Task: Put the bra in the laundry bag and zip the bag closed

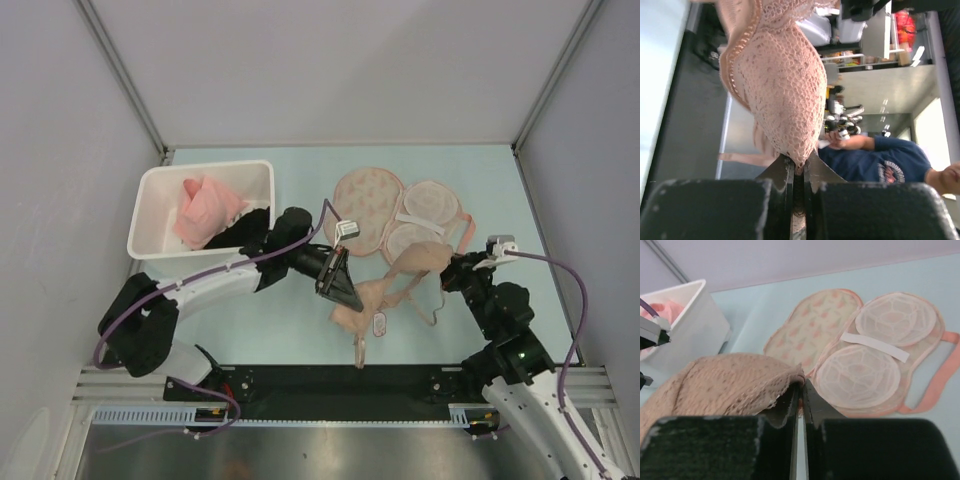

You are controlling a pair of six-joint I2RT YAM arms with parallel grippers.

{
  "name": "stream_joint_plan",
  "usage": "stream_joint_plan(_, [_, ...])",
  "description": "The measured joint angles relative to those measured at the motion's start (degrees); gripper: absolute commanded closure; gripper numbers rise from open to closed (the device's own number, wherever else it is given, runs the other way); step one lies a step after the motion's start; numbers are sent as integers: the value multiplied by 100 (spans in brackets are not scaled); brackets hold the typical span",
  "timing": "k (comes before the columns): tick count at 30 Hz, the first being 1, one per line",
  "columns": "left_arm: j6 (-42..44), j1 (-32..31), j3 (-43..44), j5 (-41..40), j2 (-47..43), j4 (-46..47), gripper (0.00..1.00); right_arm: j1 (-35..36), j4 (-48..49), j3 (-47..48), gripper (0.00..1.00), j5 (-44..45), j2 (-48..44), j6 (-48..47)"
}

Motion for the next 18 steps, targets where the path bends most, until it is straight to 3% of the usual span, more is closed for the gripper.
stream_joint_plan(1, [247, 2, 229, -63, 111, -378, 100, 0, 334, -284, 81, 37, -46, 52])
stream_joint_plan(4, [1165, 31, 1014, -481, 424, -1628, 100, -7, 1558, -1290, 79, 275, 238, 243])
stream_joint_plan(8, [2124, 74, 1351, -1394, 494, -2778, 100, -114, 2321, -1827, 74, 407, 1027, 560])
stream_joint_plan(10, [2566, 76, 1362, -2031, 509, -3327, 100, -142, 2608, -2068, 58, 442, 1032, 704])
stream_joint_plan(12, [2949, 76, 1362, -2603, 551, -3729, 100, -157, 2704, -2208, 32, 466, 789, 778])
stream_joint_plan(18, [3882, 79, 1128, -4096, 828, -4260, 100, -155, 1657, -1784, 17, 728, -439, 675])
